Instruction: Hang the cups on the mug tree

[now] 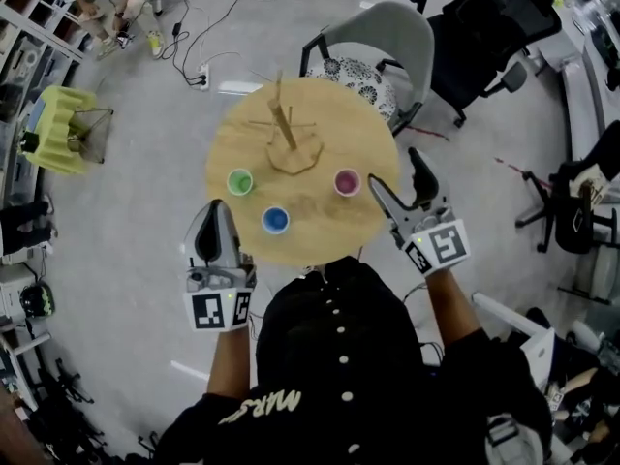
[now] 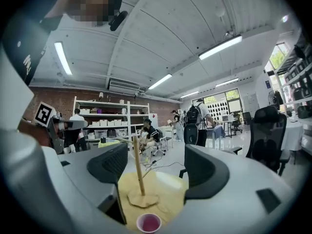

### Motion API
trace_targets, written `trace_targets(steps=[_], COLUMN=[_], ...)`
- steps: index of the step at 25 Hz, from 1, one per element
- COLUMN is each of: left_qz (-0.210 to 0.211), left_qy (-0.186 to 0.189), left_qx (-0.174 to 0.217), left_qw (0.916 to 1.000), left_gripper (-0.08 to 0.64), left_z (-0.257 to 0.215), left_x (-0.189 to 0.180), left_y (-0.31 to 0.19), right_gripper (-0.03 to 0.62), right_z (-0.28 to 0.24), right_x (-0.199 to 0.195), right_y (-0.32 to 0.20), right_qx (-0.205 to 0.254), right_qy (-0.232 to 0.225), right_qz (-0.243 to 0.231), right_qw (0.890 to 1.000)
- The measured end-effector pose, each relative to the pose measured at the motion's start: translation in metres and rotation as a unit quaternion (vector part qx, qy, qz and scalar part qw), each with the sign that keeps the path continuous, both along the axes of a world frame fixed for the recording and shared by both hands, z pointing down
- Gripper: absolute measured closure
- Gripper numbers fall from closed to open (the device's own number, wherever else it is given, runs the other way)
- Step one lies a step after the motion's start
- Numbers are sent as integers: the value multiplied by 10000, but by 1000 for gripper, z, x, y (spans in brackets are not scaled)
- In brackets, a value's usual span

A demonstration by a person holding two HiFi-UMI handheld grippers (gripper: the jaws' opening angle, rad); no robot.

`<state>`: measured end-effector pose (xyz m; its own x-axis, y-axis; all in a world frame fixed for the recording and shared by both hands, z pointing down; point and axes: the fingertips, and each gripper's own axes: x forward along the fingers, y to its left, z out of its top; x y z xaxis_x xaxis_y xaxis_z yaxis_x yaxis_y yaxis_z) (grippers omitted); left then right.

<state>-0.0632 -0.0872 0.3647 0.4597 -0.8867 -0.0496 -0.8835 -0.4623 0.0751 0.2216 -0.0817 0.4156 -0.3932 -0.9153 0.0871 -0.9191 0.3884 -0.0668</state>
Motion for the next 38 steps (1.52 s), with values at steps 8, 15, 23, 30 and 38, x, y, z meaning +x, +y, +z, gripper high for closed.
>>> trace_targets(steps=[8, 15, 23, 30, 38], left_qz=[-26, -77, -101, -197, -268], left_qy=[-150, -261, -278, -325, -347], left_qx=[-393, -662, -850, -1133, -1251], left_qw=[9991, 9974, 9959, 9928, 9912], left_gripper=[566, 566, 566, 566, 566], left_z=[34, 63, 91, 119, 131], left_x=[16, 14, 18, 16, 13], left_y=[-9, -6, -8, -5, -4], right_gripper=[237, 230, 215, 209, 231], right_z=[116, 230, 305, 359, 371], right_x=[-24, -41, -38, -39, -43], right_y=[-12, 0, -1, -9, -22], right_qx=[-917, -1724, -2177, -2390, -2198], right_qy=[446, 1070, 1379, 1700, 1998], right_qz=[-478, -719, -832, -1061, -1053], right_qw=[9936, 9765, 9626, 9501, 9491])
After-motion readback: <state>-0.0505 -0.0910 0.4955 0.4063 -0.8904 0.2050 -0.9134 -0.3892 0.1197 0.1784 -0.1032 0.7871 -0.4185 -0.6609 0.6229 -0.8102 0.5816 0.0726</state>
